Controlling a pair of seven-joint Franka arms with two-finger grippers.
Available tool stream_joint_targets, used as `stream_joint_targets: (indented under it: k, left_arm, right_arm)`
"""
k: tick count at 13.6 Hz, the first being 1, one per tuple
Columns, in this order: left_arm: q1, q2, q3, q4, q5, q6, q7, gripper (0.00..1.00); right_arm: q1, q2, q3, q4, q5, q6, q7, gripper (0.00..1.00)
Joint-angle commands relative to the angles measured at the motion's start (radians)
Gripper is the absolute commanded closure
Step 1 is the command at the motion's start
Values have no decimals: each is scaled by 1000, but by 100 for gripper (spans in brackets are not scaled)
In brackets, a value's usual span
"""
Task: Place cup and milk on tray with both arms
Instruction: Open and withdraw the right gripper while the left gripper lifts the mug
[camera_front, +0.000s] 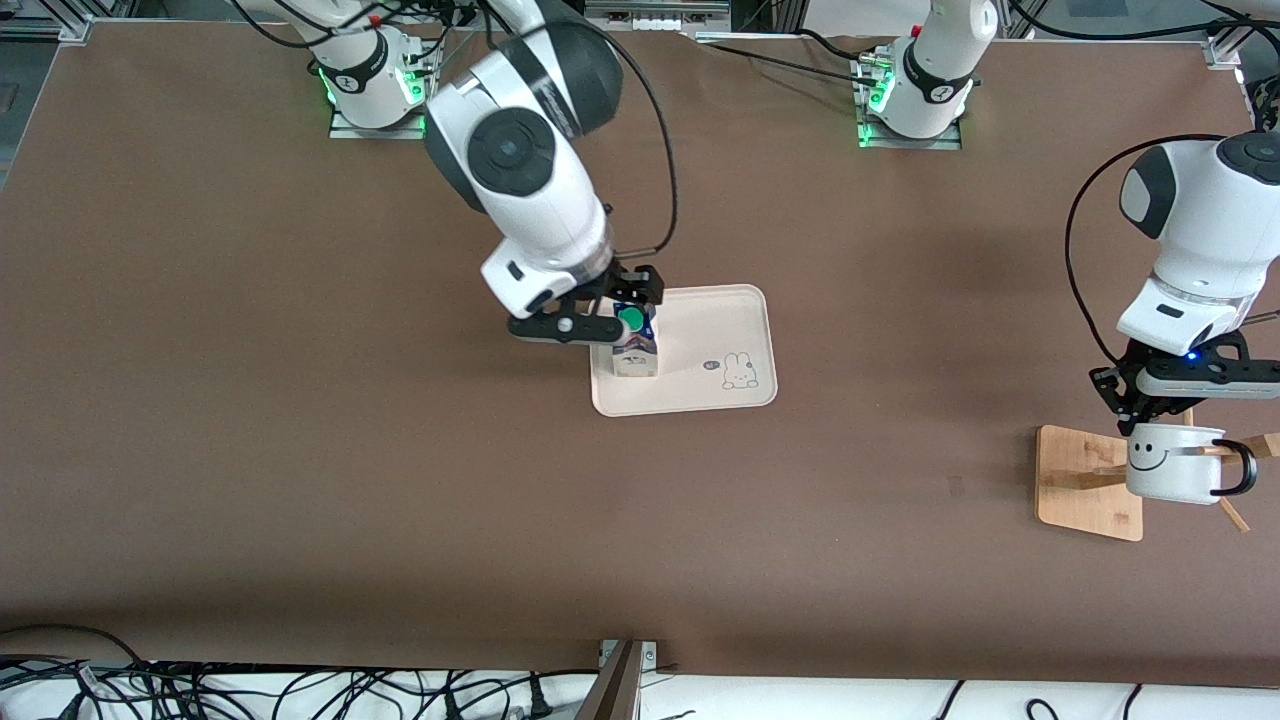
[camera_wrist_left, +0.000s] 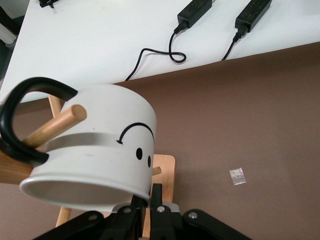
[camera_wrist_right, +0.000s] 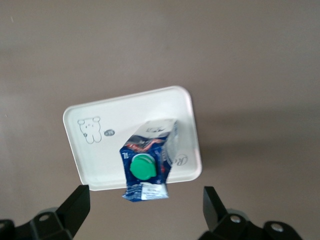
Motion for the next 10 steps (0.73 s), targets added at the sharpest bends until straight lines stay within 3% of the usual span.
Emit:
stream_joint_targets:
  k: [1,6,10]
  left_arm:
    - [-16,-25,-4,-14,12,-3,-11,100]
    - [-65,-43,-9,-23,12,-8,-23,100]
    - [-96,-109,-9,-74,12,-14,-41,100]
  right_arm:
    - [-25,-112,-95,-44,9,-92,-65,0]
    - [-296,-205,-106,-84,9,-307,-450,0]
    - [-445,-236,-101,-111,9,-332,-572,0]
